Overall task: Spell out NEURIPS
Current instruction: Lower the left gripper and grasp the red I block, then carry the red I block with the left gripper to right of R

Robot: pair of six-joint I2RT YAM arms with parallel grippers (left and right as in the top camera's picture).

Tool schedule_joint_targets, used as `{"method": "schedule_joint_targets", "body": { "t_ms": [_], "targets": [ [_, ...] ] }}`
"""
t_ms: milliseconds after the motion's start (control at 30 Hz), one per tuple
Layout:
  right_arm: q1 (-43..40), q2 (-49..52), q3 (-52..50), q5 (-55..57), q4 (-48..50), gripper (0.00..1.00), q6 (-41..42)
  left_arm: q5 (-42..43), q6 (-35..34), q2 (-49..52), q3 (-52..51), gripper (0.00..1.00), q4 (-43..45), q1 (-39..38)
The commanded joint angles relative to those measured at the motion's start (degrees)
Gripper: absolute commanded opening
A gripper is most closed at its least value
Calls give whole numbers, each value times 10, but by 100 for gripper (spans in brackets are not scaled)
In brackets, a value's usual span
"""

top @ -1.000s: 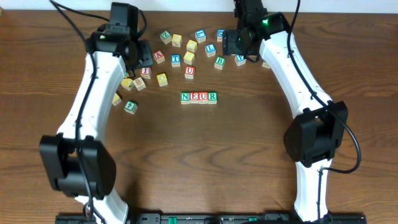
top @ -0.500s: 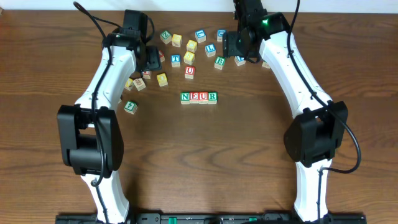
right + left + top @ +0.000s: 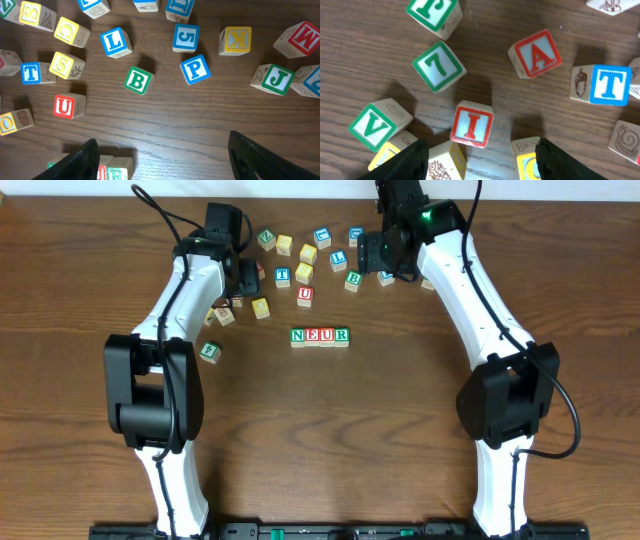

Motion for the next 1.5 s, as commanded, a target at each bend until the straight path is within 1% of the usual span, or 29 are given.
{"method": "schedule_joint_targets", "body": {
  "t_ms": [0, 233, 467, 600, 633, 700, 733, 1000, 1267, 1467],
  "targets": [
    [1, 0, -3, 0, -1, 77, -7, -20, 10, 17, 13, 68, 6, 2],
    [1, 0, -3, 1, -1, 78, -7, -20, 34, 53, 13, 66, 23, 3],
    [1, 0, -3, 1, -1, 78, -7, -20, 33, 66, 13, 62, 40, 8],
    [1, 0, -3, 1, -1, 78, -7, -20, 33, 67, 13, 53, 40, 8],
    [1, 0, -3, 1, -1, 78, -7, -20, 33, 67, 13, 50, 40, 8],
    [1, 0, -3, 1, 0, 80, -7, -20, 33, 67, 13, 40, 40, 8],
    [1, 0, -3, 3, 0, 81, -7, -20, 33, 67, 13, 39, 40, 8],
    [1, 0, -3, 5, 0, 84, -7, -20, 33, 55, 13, 38, 40, 8],
    [1, 0, -3, 5, 0, 84, -7, -19, 33, 12, 13, 33, 39, 7],
    [1, 0, -3, 5, -1, 84, -7, -19, 33, -15, 13, 33, 38, 2]
  ]
}}
